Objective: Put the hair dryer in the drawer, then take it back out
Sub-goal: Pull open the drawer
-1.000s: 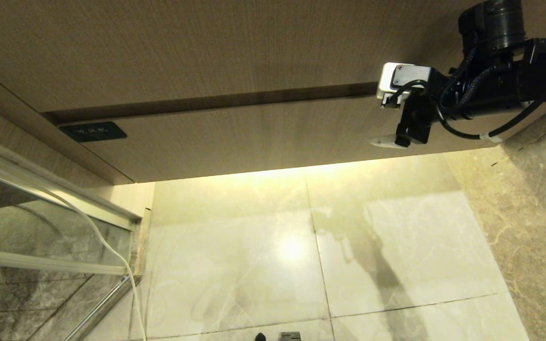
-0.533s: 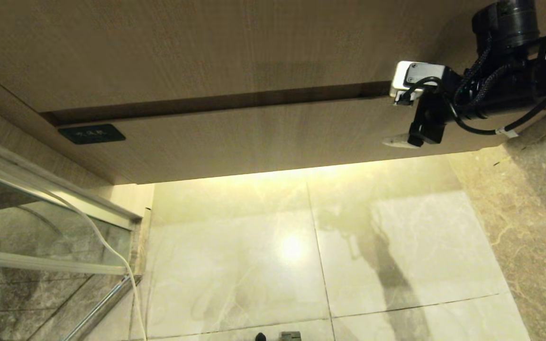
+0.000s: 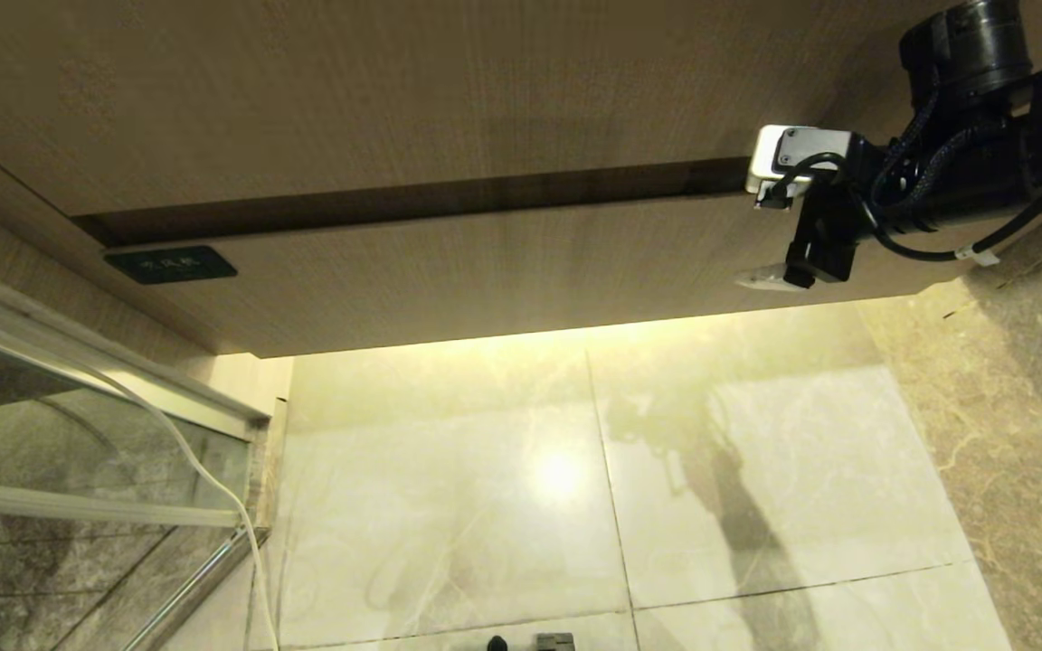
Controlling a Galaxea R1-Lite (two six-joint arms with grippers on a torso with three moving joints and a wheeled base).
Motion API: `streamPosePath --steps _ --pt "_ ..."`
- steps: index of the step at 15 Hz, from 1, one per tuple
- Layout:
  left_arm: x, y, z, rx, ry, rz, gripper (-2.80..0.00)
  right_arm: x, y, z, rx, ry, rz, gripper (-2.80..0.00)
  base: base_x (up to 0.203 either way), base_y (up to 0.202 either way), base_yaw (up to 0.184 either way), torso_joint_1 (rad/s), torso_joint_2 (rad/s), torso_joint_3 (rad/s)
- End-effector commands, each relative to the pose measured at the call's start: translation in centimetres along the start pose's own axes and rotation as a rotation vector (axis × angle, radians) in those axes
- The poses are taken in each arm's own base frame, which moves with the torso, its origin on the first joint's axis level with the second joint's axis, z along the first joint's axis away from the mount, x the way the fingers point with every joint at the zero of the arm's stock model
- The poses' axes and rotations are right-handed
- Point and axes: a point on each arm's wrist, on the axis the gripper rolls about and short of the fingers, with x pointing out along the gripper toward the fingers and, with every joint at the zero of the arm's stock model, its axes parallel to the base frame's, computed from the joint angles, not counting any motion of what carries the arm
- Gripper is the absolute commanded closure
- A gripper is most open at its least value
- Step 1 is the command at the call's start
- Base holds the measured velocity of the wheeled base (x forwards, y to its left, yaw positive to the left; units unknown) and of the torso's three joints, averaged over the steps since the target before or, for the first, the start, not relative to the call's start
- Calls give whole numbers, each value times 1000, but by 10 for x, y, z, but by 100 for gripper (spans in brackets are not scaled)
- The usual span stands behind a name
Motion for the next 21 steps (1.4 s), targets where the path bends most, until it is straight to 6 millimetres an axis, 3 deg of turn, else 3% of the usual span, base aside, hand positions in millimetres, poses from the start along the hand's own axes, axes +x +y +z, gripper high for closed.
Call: streamPosePath --steps 1,8,12,16,21 --pt "0 0 0 0 0 -1 0 2 6 -3 9 23 61 -280 0 0 0 0 0 0" --pt "0 0 0 0 0 -1 0 -9 14 -6 80 66 133 -280 0 0 0 0 0 0" --pt "0 0 0 0 1 -1 0 -20 28 -15 125 142 274 -280 0 0 0 0 0 0" --pt "0 0 0 0 1 -1 0 -59 48 -27 279 297 457 -280 0 0 0 0 0 0" --pt "0 0 0 0 1 -1 0 -93 58 -35 436 299 477 -280 0 0 0 0 0 0"
